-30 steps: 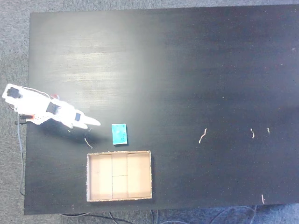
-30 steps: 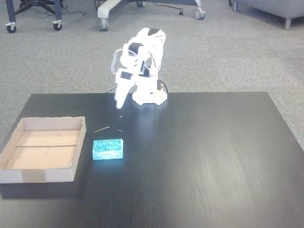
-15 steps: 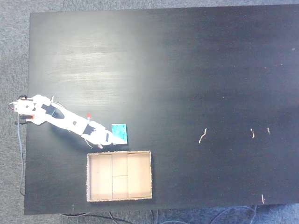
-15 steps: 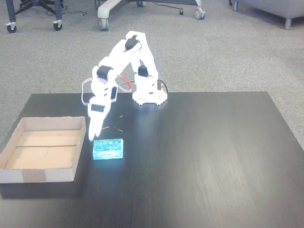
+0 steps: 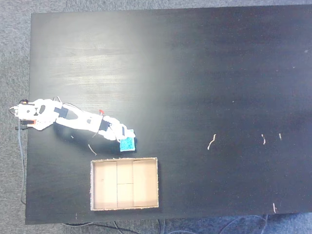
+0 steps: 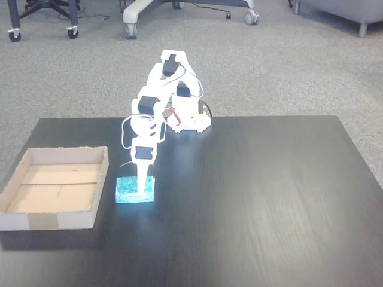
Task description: Pick the green block and drop it in the box on the right.
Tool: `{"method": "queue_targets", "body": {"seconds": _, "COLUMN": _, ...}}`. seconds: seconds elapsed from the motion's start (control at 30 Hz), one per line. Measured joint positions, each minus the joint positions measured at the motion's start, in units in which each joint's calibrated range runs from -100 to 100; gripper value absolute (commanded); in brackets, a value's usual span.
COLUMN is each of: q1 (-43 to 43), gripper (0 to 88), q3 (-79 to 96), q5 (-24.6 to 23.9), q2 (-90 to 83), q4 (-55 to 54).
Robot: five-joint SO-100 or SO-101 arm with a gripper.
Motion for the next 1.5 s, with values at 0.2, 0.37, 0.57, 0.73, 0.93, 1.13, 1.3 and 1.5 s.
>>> {"method": "queue_targets", "body": {"seconds": 0.2, "q1": -0.1, "gripper": 2.1, "q3": 0.6, "q5": 0.1, "q2": -0.1, "q4": -0.4}}
{"method": "queue_targets", "body": {"seconds": 0.37, "q1": -0.1, "gripper": 0.2, "q3": 3.1, "q5": 0.1, "q2": -2.1, "q4": -0.9}}
{"method": "queue_targets", "body": {"seconds": 0.57, "q1": 1.9, "gripper": 0.1, "q3": 11.3, "q5": 0.3, "q2": -13.3, "q4": -4.8}}
{"method": "queue_targets", "body": {"seconds": 0.73, "q1": 6.6, "gripper": 0.1, "q3": 11.6, "q5": 0.3, "q2": -32.4, "q4": -5.1}}
{"method": "queue_targets", "body": {"seconds": 0.93, "q1": 20.1, "gripper": 0.1, "q3": 11.4, "q5": -0.6, "q2": -37.3, "q4": -5.1}}
{"method": "queue_targets", "body": {"seconds": 1.13, "q1": 23.9, "gripper": 0.1, "q3": 5.3, "q5": -1.8, "q2": -17.8, "q4": -12.5}}
{"method": "queue_targets", "body": {"seconds": 1.3, "q1": 22.3, "gripper": 11.4, "q3": -5.3, "q5": -2.0, "q2": 0.5, "q4": -17.2}}
{"method": "queue_targets", "body": {"seconds": 1.5, "q1": 22.2, "gripper": 71.1, "q3": -7.8, "q5": -1.7, "q2": 3.0, "q4": -12.2}}
